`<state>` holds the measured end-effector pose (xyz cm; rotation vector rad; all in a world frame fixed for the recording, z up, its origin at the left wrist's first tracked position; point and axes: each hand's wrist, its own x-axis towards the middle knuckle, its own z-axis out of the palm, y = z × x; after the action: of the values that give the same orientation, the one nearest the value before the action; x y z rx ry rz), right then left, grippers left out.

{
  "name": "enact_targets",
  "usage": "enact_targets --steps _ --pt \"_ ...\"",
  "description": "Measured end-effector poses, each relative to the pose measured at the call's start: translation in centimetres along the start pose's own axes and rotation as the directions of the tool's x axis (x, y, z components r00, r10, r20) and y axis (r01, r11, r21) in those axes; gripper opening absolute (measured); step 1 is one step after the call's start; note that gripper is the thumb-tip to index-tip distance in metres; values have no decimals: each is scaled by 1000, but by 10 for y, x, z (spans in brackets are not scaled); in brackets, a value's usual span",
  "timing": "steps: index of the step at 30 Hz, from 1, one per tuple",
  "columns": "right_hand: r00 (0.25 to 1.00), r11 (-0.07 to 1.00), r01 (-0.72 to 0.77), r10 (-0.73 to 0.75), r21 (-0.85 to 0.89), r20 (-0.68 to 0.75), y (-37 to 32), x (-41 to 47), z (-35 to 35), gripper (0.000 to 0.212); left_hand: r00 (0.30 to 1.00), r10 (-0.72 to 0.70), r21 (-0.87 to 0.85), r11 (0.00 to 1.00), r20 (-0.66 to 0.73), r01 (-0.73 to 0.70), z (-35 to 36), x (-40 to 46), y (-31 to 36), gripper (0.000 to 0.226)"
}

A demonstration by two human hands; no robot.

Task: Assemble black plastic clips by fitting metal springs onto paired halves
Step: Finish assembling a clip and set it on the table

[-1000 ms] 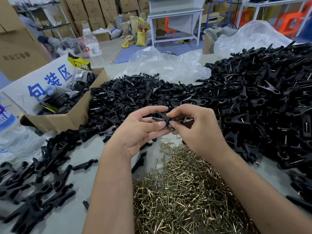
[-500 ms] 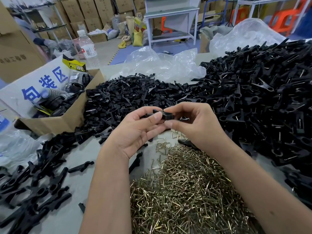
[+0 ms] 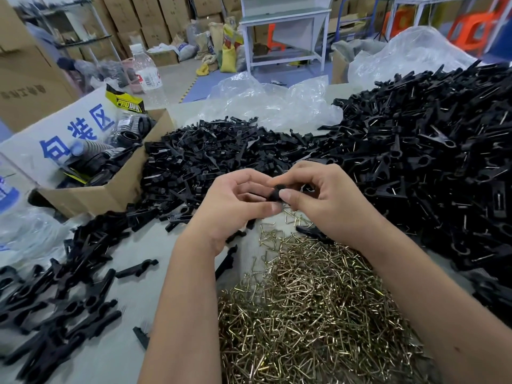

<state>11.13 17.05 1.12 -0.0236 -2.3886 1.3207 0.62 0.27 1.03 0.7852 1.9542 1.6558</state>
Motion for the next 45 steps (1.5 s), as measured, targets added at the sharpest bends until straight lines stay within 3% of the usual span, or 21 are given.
enact_targets --steps 4,9,13,16,19,22,25,28,30,31,33,36,39,41,43,45 --pt "1000 1000 -11 10 27 24 -6 0 2 19 999 23 94 995 48 -27 1 -2 6 35" --pt "999 985 -30 36 168 -29 -7 1 6 10 996 15 5 1000 90 -16 -2 -5 7 54" --pt "981 952 -110 151 287 -126 1 3 10 6 996 48 -73 996 73 -43 -2 -5 7 34" --pt "983 985 -150 139 -87 -123 12 1 13 12 999 32 -105 994 -16 -33 -4 -3 6 25" --pt "996 895 -25 62 -446 67 15 -5 25 12 997 -11 -192 981 -77 -4 -5 -2 2 22" --pt "974 817 100 36 -567 224 17 -9 36 20 986 -65 -309 951 -155 14 -6 0 -1 21" --pt "964 837 112 40 -536 263 14 -9 35 7 963 -153 -442 896 -222 41 -11 3 -3 21" --pt "962 885 72 59 -460 265 13 -9 32 13 935 -236 -510 857 -266 71 -17 5 -6 13" --pt "980 931 1 72 -365 187 12 -8 30 7 923 -277 -570 818 -268 81 -19 6 -8 8" --pt "987 951 -37 82 -308 136 12 -7 28 15 921 -286 -589 804 -264 81 -20 6 -8 8" --pt "992 981 -114 122 -160 39 13 -5 23 29 928 -275 -604 794 -252 71 -20 6 -9 10" --pt "972 974 -224 224 8 -75 15 -1 13 18 945 -214 -600 800 -249 23 -16 5 -9 13" --pt "913 901 -348 389 260 -127 15 -1 4 13 965 -133 -556 831 -227 -16 -15 4 -9 18" --pt "866 780 -390 491 489 -93 14 0 -2 9 972 -75 -479 877 -222 -42 -15 4 -10 28" --pt "836 641 -380 546 667 -49 11 1 -6 8 972 16 -311 946 -233 -90 -13 4 -11 38" --pt "831 586 -342 553 735 -54 11 3 -9 7 971 126 -148 977 -201 -157 -9 4 -10 42"
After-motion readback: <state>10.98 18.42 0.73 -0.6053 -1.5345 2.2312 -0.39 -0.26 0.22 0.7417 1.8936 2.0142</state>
